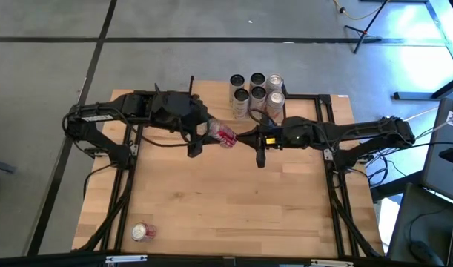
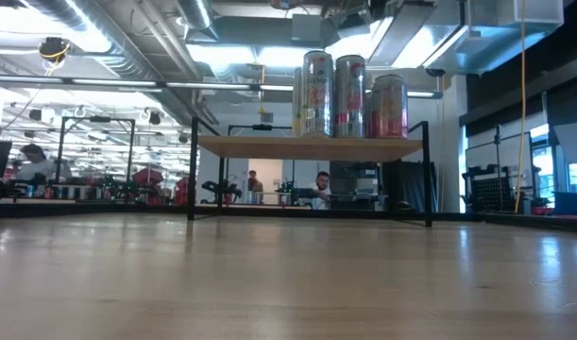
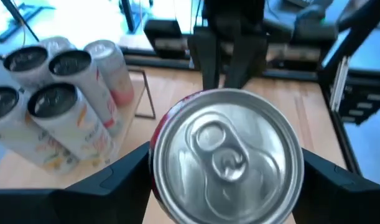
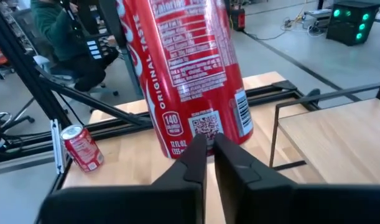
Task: Place canned beverage on shelf
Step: Put the top red white soda can on the shelf
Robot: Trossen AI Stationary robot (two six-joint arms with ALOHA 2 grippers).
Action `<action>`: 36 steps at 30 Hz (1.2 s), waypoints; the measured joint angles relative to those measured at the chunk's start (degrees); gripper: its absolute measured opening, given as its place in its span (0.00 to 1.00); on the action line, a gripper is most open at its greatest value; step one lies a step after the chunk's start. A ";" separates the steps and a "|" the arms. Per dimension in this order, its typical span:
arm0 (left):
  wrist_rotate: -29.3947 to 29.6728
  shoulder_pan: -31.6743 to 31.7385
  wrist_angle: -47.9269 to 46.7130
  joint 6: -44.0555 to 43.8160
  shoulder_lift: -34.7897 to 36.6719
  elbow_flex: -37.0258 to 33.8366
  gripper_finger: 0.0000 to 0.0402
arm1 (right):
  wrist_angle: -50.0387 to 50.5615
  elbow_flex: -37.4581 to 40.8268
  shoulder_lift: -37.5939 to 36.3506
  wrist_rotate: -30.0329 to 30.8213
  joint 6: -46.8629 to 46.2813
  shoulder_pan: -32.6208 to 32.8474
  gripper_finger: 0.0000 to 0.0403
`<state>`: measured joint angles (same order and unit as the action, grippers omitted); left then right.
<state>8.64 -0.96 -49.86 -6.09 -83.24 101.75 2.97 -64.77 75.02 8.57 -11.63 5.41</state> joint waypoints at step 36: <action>-12.86 32.10 -1.97 17.50 -15.18 -1.42 0.71 | 26.67 4.57 -10.69 2.64 -0.19 -6.35 0.00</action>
<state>-4.21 31.14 -51.83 11.42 -98.42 100.33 29.64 -60.20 64.34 11.20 -11.81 -0.95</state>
